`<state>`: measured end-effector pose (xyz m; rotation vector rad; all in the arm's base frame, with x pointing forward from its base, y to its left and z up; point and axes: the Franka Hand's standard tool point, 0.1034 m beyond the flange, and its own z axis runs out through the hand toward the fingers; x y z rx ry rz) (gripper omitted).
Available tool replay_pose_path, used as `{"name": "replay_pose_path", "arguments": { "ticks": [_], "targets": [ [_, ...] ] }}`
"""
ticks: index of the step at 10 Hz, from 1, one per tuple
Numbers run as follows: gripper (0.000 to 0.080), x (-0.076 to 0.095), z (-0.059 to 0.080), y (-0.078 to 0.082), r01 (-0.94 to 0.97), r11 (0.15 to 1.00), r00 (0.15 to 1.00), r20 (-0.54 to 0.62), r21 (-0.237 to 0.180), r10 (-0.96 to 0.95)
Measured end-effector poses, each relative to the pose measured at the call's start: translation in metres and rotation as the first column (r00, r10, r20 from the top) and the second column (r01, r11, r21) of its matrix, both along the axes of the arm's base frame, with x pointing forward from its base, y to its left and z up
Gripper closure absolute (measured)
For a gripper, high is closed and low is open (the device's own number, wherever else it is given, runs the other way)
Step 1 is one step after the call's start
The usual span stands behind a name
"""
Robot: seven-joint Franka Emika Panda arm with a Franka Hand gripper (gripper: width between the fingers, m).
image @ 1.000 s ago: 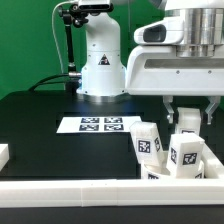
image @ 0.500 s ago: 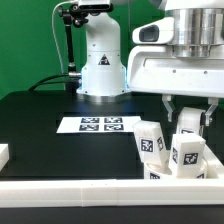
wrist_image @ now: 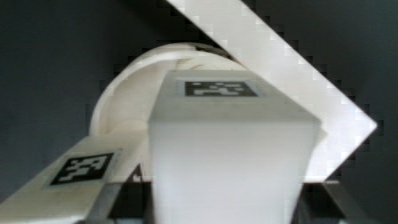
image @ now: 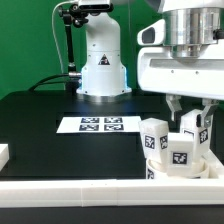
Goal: Assemble stool
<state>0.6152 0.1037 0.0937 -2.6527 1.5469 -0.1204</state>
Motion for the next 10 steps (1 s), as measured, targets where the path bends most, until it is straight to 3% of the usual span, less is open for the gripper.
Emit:
{"name": "replay_pose_path", "arguments": {
  "ticks": [3, 10],
  "targets": [
    [0.0459, 0.0011, -0.0001, 0.0001, 0.182, 0.983, 0.983, -0.005, 0.033, -0.182],
    [0.0459, 0.0022, -0.0023, 0.0082, 0.540, 0.836, 0.841, -0.044, 0.091, -0.539]
  ]
}}
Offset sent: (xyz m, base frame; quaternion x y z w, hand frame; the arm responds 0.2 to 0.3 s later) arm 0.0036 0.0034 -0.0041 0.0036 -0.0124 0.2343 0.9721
